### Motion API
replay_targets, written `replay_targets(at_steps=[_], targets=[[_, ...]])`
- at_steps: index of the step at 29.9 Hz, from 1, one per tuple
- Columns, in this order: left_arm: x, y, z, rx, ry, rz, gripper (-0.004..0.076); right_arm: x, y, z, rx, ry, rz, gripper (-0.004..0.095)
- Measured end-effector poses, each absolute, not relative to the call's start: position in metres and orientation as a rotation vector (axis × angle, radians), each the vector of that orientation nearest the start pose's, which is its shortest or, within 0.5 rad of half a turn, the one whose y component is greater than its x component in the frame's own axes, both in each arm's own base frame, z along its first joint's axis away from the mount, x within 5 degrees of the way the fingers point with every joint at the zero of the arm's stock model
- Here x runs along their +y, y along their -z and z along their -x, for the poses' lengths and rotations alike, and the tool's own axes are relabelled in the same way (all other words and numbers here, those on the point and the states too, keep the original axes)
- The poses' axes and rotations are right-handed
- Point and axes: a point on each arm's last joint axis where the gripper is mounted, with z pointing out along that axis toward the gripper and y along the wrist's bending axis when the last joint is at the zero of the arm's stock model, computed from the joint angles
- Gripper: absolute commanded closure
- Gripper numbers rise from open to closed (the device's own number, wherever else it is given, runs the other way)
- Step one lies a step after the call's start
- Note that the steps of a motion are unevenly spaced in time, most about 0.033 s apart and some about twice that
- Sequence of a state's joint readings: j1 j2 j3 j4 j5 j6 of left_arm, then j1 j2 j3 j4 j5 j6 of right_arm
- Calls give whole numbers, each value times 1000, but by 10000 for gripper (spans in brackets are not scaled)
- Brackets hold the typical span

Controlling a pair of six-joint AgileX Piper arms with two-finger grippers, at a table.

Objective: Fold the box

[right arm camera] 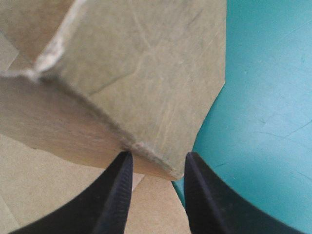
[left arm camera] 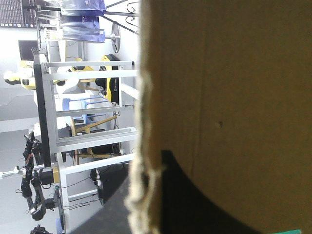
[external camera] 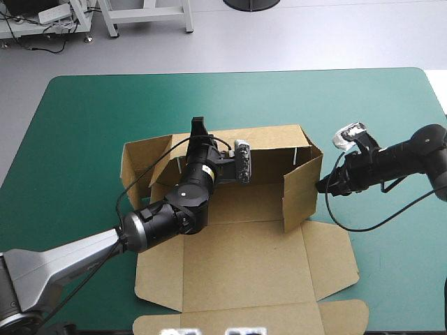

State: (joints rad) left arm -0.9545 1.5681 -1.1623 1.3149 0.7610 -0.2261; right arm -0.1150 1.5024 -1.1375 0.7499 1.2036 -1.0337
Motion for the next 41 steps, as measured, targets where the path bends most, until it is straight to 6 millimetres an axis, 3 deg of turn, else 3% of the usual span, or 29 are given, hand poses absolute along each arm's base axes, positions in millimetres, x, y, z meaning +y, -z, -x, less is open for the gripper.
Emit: replay_targets(at_steps=[12,22,41], targets=[[-243,-312,-246,1493,-795,-1432,729,30,-291,-286,2459,-762,812,553],[-242,-312,-246,1498,-802,-1429,729,57,-293,-290,2389,-735,851,552],[-243,-312,-246,1493,-784,-1428,729,61,-301,-306,2222,-658,761,550]])
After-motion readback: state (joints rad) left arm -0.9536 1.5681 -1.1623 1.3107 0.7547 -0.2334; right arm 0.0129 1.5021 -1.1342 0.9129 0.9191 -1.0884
